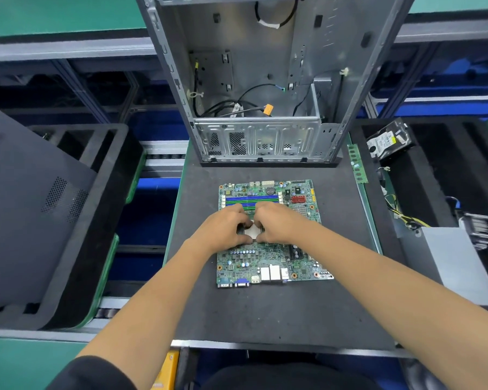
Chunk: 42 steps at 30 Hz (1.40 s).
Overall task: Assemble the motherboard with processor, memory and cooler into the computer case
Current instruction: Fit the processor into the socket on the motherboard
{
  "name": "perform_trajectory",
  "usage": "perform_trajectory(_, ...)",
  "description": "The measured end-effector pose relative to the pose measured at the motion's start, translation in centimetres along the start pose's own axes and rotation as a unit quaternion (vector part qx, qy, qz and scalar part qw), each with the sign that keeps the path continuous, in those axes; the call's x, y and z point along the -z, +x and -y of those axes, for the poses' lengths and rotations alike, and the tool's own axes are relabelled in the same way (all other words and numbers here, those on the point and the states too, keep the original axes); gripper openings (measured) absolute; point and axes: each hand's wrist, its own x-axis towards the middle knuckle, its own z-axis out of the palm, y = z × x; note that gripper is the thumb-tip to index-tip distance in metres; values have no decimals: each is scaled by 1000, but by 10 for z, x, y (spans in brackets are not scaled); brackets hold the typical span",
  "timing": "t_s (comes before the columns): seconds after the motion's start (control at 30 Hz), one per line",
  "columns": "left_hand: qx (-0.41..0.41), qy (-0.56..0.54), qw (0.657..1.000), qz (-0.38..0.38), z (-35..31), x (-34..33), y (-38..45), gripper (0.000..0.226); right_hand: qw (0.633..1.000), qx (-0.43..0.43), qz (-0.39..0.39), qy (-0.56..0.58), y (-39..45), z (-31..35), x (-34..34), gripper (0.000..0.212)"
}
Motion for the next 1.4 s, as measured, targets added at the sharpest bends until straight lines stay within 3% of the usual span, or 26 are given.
perform_trajectory(0.17, 2, 36, 999, 10, -6, 2, 2, 31, 1000, -1, 4, 28, 0, -2, 0, 28)
perform_trajectory(0.27, -1, 60, 998, 25, -10, 4, 4, 30, 990, -20, 18, 141, -2, -9, 4, 36)
perform_trajectory(0.4, 30, 65, 997, 41, -17, 10, 12, 48, 946, -130, -35, 294, -2, -18, 11, 33)
perform_trajectory(0.53, 67, 75, 994, 40, -28, 10, 23, 39, 948, -152, 12, 278, -1, -24, 10, 13)
perform_trajectory(0.67, 103, 77, 989, 66, -33, 12, 30, 42, 933, -167, 12, 319, -2, -24, 10, 32)
perform_trajectory(0.87, 154, 74, 982, 77, -40, 17, 37, 42, 950, -165, 47, 262, 1, -16, 10, 35)
perform_trajectory(1.1, 186, -17, 982, 7, -28, 9, 30, 11, 952, -149, 92, 251, 0, -14, 8, 46)
perform_trajectory(1.33, 272, -10, 960, 58, -30, 17, 46, 45, 953, -144, 111, 243, 0, -14, 12, 42)
perform_trajectory(1.4, 289, -1, 955, 71, -29, 18, 49, 44, 955, -144, 97, 239, 1, -14, 13, 40)
